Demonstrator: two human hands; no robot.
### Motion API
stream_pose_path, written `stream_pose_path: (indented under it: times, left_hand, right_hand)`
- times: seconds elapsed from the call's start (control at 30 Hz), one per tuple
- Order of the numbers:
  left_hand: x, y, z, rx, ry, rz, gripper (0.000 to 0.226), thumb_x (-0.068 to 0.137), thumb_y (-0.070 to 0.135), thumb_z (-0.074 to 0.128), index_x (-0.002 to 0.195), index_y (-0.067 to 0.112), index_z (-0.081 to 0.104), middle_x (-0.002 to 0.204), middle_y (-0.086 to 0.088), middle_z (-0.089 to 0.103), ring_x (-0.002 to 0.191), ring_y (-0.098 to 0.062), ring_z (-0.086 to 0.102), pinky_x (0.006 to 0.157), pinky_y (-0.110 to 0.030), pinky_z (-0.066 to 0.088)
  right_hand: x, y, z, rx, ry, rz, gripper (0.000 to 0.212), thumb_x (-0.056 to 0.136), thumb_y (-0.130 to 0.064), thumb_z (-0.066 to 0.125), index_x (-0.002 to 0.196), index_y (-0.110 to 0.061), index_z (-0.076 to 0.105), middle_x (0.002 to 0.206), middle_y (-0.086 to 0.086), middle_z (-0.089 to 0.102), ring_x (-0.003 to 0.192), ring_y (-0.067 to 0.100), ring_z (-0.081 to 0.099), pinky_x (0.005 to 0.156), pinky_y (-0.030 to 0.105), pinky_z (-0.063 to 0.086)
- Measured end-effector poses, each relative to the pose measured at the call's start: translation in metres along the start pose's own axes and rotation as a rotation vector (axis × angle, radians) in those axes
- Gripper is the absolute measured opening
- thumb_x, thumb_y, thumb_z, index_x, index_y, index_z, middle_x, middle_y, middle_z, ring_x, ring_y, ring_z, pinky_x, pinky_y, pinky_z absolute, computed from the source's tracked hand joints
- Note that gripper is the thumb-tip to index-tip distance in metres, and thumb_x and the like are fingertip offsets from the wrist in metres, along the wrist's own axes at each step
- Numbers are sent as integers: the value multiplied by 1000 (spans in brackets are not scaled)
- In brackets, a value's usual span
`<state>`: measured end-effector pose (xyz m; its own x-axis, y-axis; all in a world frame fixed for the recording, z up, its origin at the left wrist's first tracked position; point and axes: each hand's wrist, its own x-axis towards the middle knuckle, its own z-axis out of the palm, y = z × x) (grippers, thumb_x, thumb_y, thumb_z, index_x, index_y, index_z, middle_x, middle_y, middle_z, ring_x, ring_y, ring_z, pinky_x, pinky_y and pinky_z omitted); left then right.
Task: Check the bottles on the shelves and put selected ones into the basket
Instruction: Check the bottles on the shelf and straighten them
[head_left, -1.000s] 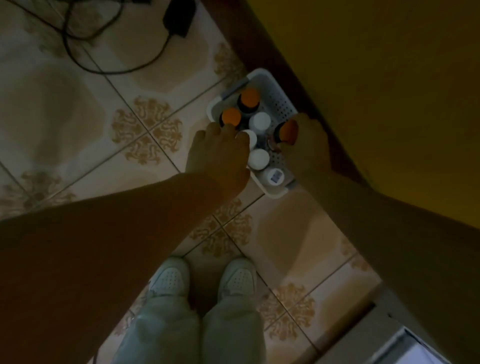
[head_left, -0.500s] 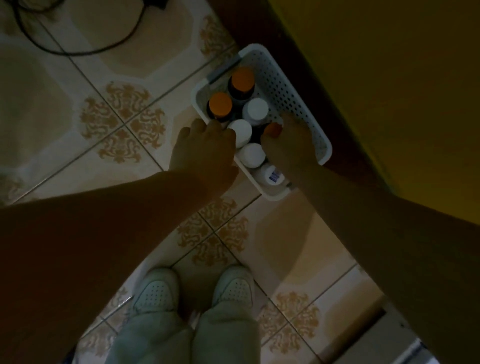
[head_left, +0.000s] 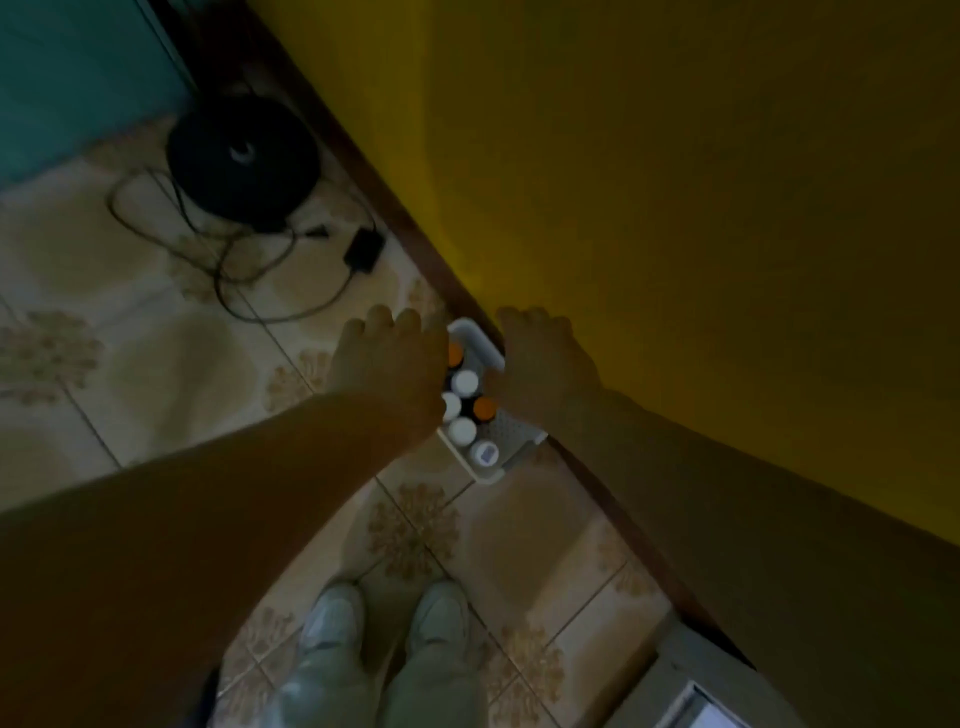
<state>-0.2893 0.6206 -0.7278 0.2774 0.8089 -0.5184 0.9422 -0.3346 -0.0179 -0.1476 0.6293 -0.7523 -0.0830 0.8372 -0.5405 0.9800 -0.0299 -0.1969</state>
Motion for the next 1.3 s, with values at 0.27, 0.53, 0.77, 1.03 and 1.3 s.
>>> stream_pose_path:
  times: [0.27, 0.53, 0.77, 1.03, 1.3]
  left_hand:
    - [-119, 5, -183, 29, 193, 52, 33, 93, 33, 52, 121, 17, 42, 126, -8, 44, 120, -30, 39, 98, -40, 35]
    - [-259, 44, -356, 40, 440, 251, 32, 91, 29, 54, 120, 16, 45, 125, -9, 45, 122, -32, 38, 97, -41, 33]
    - [-412, 131, -471, 129, 612, 569, 36, 89, 28, 54, 122, 16, 46, 125, -10, 48, 120, -31, 41, 93, -38, 36]
    - [-606, 302, -510, 140, 635, 1029, 50, 83, 40, 64, 126, 18, 48, 120, -6, 53, 113, -27, 46, 81, -32, 36]
    - [-866, 470, -429, 116, 524, 1522, 41, 77, 48, 68, 106, 23, 53, 118, -4, 58, 102, -23, 51, 87, -33, 45]
  right_hand:
    - [-144, -41, -197, -28, 176, 24, 53, 98, -26, 50, 144, -17, 27, 145, 9, 32, 134, 34, 27, 104, 45, 36]
    - [-341, -54, -345, -31, 471, 247, 60, 92, -31, 55, 144, -17, 29, 140, 11, 37, 129, 34, 36, 95, 44, 43]
    - [-553, -47, -393, 19, 677, 501, 57, 91, -28, 54, 142, -17, 31, 139, 9, 40, 128, 30, 36, 94, 40, 43]
    - [-827, 7, -395, -22, 940, 894, 46, 90, -25, 54, 133, -14, 42, 127, 11, 47, 119, 31, 44, 92, 40, 46]
    - [-1151, 26, -276, 1, 1021, 1408, 45, 90, -23, 53, 132, -10, 43, 126, 15, 49, 117, 34, 46, 92, 39, 44]
